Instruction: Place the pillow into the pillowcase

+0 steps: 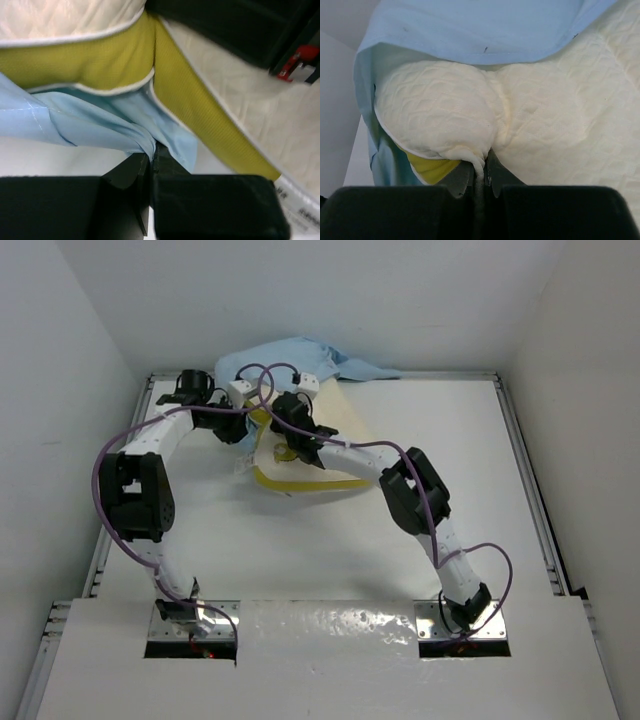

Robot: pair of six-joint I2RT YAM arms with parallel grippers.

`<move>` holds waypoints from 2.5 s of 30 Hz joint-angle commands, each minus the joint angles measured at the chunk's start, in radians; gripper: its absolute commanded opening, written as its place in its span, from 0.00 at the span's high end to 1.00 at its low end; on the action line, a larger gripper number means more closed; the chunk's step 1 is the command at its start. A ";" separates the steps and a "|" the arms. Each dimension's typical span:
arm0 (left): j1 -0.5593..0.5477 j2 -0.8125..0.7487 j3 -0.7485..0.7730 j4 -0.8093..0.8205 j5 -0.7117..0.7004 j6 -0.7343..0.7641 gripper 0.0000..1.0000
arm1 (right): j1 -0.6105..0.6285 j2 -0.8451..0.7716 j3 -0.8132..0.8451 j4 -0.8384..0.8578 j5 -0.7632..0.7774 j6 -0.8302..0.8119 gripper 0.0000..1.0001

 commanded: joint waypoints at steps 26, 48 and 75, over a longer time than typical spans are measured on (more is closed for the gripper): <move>0.218 -0.150 -0.008 -0.666 0.138 0.438 0.36 | -0.034 -0.233 -0.300 0.320 -0.366 -0.261 0.01; -0.320 0.545 0.764 0.265 -0.824 -0.247 0.36 | -0.466 -0.134 -0.126 -0.102 -0.787 -0.403 0.08; -0.416 0.347 0.762 -0.146 -0.082 -0.077 1.00 | -0.256 -0.449 -0.610 0.505 -0.772 -0.274 1.00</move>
